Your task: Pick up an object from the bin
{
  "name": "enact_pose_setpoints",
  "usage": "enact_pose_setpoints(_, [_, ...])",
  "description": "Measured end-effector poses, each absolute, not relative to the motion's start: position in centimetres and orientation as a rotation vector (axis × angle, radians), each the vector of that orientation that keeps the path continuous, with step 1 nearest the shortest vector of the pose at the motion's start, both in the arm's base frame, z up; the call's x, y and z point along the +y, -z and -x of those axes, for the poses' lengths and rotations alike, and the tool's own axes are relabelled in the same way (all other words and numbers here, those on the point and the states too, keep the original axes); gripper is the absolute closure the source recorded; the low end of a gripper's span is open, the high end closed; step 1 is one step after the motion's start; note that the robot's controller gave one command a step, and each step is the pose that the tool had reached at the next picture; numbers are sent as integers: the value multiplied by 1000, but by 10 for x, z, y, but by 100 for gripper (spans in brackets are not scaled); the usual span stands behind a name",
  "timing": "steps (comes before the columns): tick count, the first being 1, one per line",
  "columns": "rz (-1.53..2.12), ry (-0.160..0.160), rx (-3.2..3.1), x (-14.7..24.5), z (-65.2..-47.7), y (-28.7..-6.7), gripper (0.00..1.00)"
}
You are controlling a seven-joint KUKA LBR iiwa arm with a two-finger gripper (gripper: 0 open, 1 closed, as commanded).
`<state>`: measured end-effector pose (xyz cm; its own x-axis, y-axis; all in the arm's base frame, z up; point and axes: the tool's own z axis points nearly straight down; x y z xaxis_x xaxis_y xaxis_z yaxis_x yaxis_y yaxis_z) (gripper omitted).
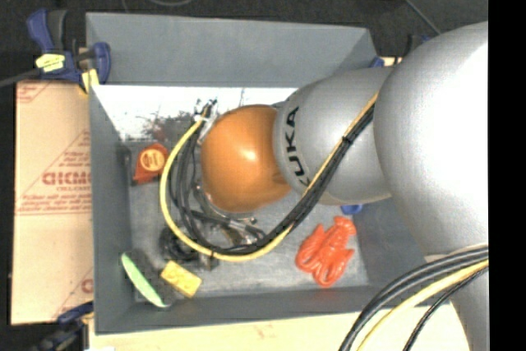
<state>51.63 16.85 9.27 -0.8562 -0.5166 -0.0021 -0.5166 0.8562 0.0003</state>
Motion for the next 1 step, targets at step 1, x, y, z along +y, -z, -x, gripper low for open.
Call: enact_pose_setpoints(1, [841, -1, 3025, 169, -516, -93, 100])
